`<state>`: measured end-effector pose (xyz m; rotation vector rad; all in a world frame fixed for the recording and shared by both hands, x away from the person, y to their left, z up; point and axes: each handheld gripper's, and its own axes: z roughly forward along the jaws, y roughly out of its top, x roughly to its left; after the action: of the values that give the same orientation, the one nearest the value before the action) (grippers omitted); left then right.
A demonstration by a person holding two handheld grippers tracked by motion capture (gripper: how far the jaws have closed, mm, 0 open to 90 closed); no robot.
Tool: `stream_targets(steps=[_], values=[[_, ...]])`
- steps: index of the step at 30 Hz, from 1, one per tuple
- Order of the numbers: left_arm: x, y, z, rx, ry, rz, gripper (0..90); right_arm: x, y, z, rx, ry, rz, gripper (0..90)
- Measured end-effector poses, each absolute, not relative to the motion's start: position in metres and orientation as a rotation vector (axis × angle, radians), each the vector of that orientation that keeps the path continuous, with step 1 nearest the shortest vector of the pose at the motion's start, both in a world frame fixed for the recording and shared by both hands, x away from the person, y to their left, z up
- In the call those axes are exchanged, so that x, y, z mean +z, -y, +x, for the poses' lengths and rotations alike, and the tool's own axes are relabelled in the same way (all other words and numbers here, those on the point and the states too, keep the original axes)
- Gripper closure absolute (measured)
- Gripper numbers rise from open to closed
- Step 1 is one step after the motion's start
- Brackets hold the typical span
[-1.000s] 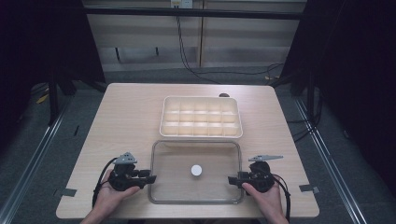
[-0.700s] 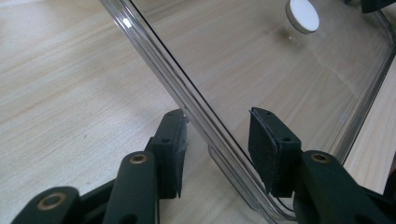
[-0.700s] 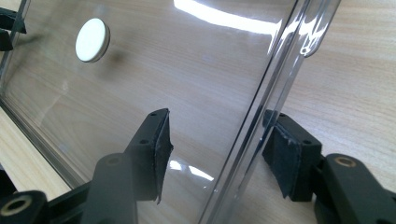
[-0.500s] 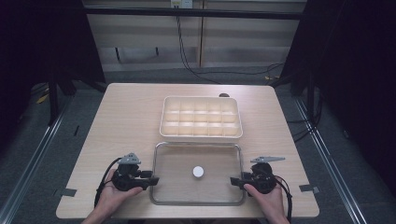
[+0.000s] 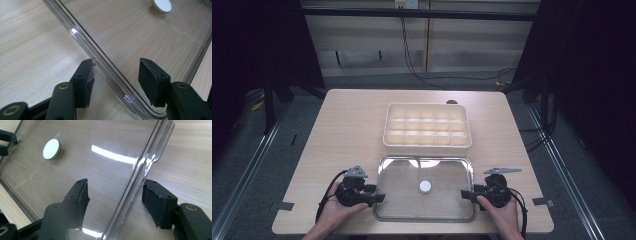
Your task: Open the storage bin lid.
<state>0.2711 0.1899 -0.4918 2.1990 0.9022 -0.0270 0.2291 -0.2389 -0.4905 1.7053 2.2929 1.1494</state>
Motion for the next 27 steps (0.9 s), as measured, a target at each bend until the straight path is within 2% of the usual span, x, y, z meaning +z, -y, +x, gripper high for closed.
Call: stream_targets(steps=[2,3,4,14,18,27], values=[[-0.492,-0.19,0.272,-0.046,-0.923,2.183,42.0,-0.488,0.244,0.229,1.177,-2.262,1.712,40.4],[-0.491,-0.191,0.272,-0.008,-0.909,2.197,41.7,-0.487,0.246,0.228,1.179,-2.245,1.72,39.7],[-0.491,-0.191,0.272,0.001,-0.908,2.195,45.6,-0.486,0.247,0.228,1.195,-2.242,1.715,39.9],[-0.477,-0.199,0.271,0.07,-0.861,2.122,36.7,-0.476,0.249,0.222,1.344,-2.227,1.563,36.0],[-0.468,-0.209,0.268,0.123,-0.848,2.081,32.8,-0.463,0.251,0.215,1.374,-2.19,1.448,34.4],[-0.454,-0.243,0.265,0.233,-0.889,1.965,27.0,-0.445,0.276,0.204,1.413,-2.061,1.42,28.5]])
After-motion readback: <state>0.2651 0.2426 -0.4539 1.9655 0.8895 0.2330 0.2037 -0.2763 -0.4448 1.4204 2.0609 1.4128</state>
